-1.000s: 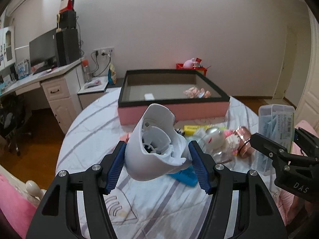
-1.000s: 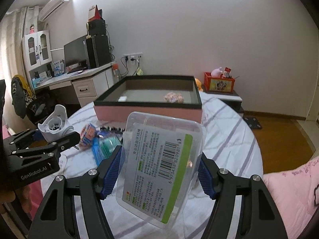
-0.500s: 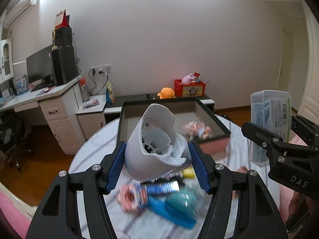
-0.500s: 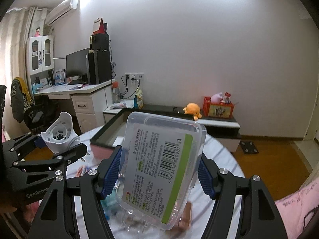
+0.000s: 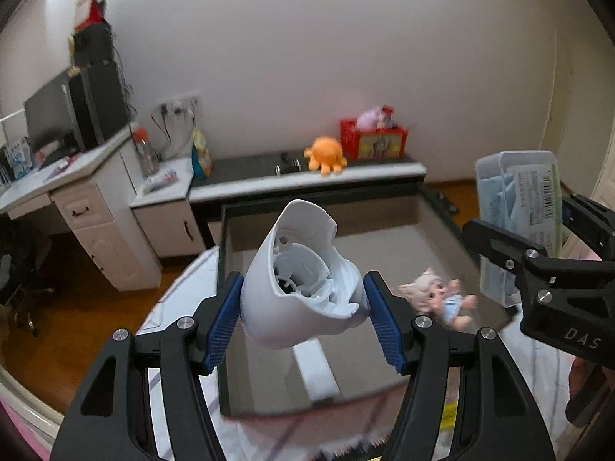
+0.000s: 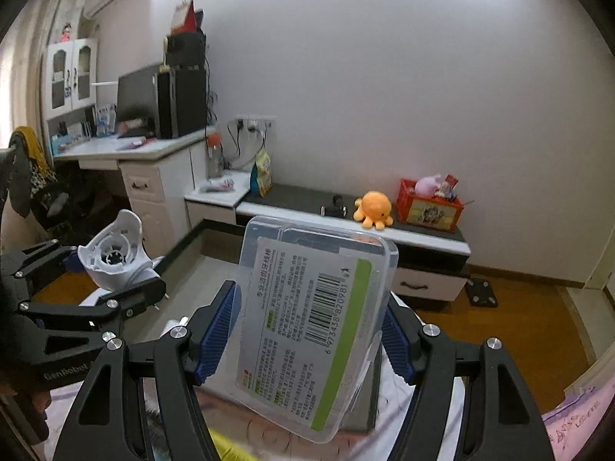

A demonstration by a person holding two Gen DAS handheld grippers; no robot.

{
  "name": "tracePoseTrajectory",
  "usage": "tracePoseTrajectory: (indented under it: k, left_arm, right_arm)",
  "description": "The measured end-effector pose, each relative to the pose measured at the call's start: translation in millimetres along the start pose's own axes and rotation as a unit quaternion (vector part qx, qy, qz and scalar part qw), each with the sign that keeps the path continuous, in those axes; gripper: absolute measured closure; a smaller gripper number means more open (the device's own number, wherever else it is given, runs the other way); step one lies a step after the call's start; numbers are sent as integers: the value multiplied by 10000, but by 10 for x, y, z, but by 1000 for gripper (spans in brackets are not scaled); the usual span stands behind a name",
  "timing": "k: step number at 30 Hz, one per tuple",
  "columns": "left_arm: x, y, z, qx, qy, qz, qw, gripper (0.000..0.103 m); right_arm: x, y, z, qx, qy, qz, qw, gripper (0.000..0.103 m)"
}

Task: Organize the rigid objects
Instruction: 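Lower the nozzle and pill box into the pink box and open both tools, then withdraw both tools back from the pink box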

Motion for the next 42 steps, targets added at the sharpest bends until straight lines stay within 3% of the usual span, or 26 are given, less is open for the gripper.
tracePoseTrajectory:
  k: [8, 11, 15, 18, 20, 24, 30, 35, 37, 42]
  left_arm:
    - [-743, 55, -120, -88, -128, -814, 9966, 38]
    - [-911, 125, -172, -59, -195, -1016, 9946, 38]
    - [-978, 171, -193, -71, -346, -1079, 9935, 40]
    - [-914, 142, -244, 49, -392, -950, 9947, 31]
    - [-866, 133, -272, 87, -439, -924, 9947, 26]
    - [-582, 89, -275, 155, -412, -612, 9972, 14]
    - [155, 16, -217, 227, -484, 135, 9985, 0]
    - [894, 60, -108, 317, -575, 779, 9948, 0]
    - [1206, 118, -43, 334, -606, 1044, 9921, 0]
    - [1911, 376, 167, 296, -787, 1623, 9831, 0]
  right_arm:
    - [-814, 223, 16, -98, -202, -989, 9948, 33]
    - [-986, 261, 16, -129, -267, -1179, 9926, 33]
    - [-1104, 325, 8, -134, -312, -1303, 9909, 33]
    - [-1132, 328, 64, -298, -371, -1371, 9894, 32]
    - [-1087, 262, 103, -371, -404, -1231, 9909, 22]
    - [-941, 190, 153, -553, -425, -1055, 9920, 21]
    - [-332, 63, 135, -690, -483, -543, 9950, 20]
    - [390, 5, 45, -595, -460, 88, 9971, 14]
    - [675, 22, -3, -531, -444, 334, 9970, 0]
    - [1389, 221, -124, -429, -431, 913, 9940, 0]
Point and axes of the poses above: each gripper's, at about its wrist camera, not at the fingertips, and x roughly against the way its jaws point, z to its right, y to its underside, the point moved 9 cm from there along -x, roughly the way its jaws point, and after that the axes turned 3 degrees about y, right-handed, at the moved point
